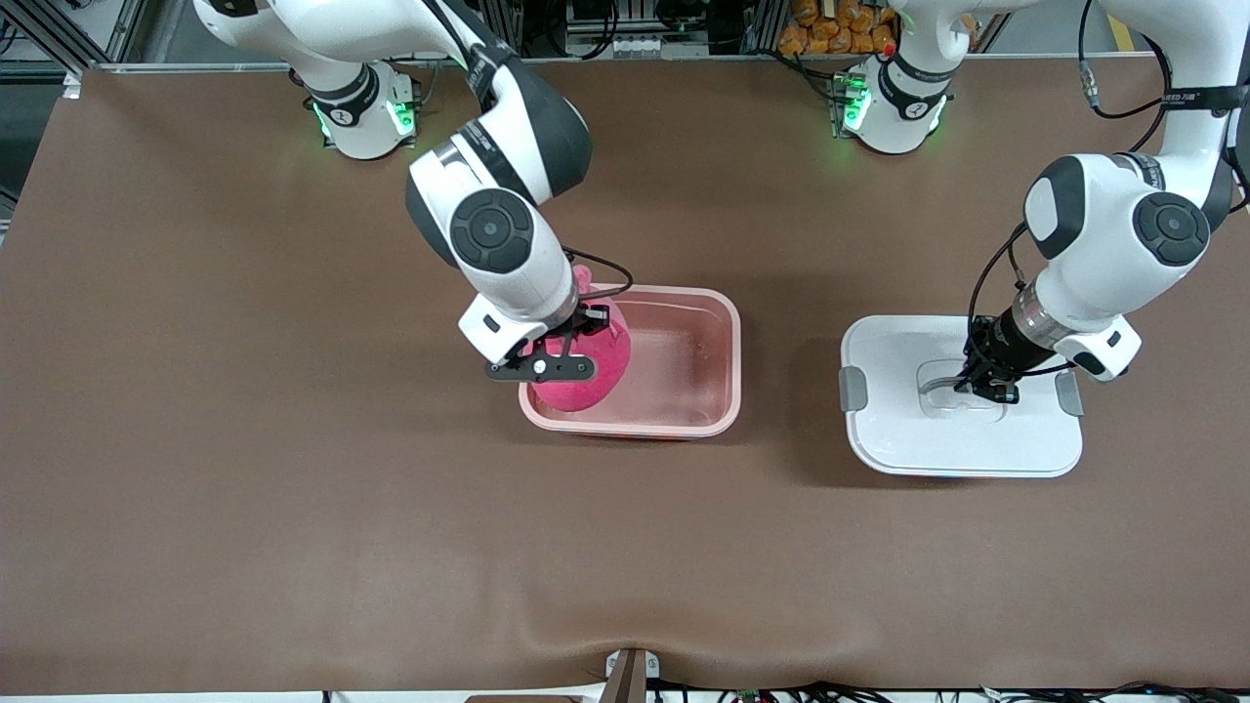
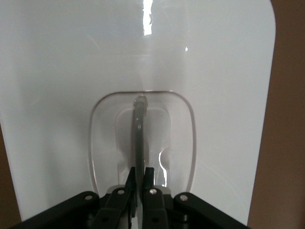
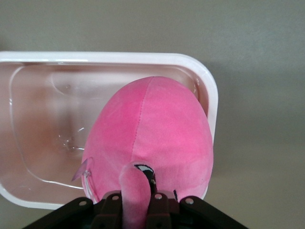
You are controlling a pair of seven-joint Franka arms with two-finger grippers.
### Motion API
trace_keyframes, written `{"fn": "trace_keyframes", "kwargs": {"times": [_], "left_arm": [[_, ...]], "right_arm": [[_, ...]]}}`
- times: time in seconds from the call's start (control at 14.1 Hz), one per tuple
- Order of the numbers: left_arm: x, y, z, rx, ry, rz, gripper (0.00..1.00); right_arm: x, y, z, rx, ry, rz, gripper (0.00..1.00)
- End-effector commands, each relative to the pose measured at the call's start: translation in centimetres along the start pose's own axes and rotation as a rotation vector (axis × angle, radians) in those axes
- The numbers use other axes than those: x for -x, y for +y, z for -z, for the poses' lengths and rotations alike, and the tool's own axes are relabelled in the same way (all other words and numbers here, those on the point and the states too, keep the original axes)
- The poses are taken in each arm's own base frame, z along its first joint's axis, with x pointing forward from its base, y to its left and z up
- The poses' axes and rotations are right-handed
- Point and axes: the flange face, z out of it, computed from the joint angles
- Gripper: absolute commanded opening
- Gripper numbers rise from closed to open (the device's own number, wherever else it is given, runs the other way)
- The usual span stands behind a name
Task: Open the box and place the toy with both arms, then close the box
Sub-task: 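Carry the pink toy over the open pink box with the right gripper, then lower the toy into the box and open the right gripper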
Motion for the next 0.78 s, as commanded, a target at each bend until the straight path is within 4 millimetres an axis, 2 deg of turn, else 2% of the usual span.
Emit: {"fn": "trace_keyframes", "kwargs": {"times": [0.0,0.14,0.28,0.71], "left_arm": [[-0.1,-0.9,1.6,0.009,-0.009,0.003,0.00],[-0.1,-1.0,1.9,-0.001,-0.008,-0.003,0.00],[-1.4,-1.1,2.7,0.001,-0.005,0.000,0.00],[-0.8,-0.8,5.1,-0.001,-0.005,-0.021,0.00]], "right_arm": [[-0.1,-1.3,-0.8,-0.008,-0.002,-0.013,0.00],[0.7,-2.7,-2.4,0.002,-0.001,-0.007,0.00],[0.7,-3.3,-3.5,0.006,0.005,-0.016,0.00],[0.7,-4.2,-6.9,0.021,-0.005,-0.013,0.00]]}}
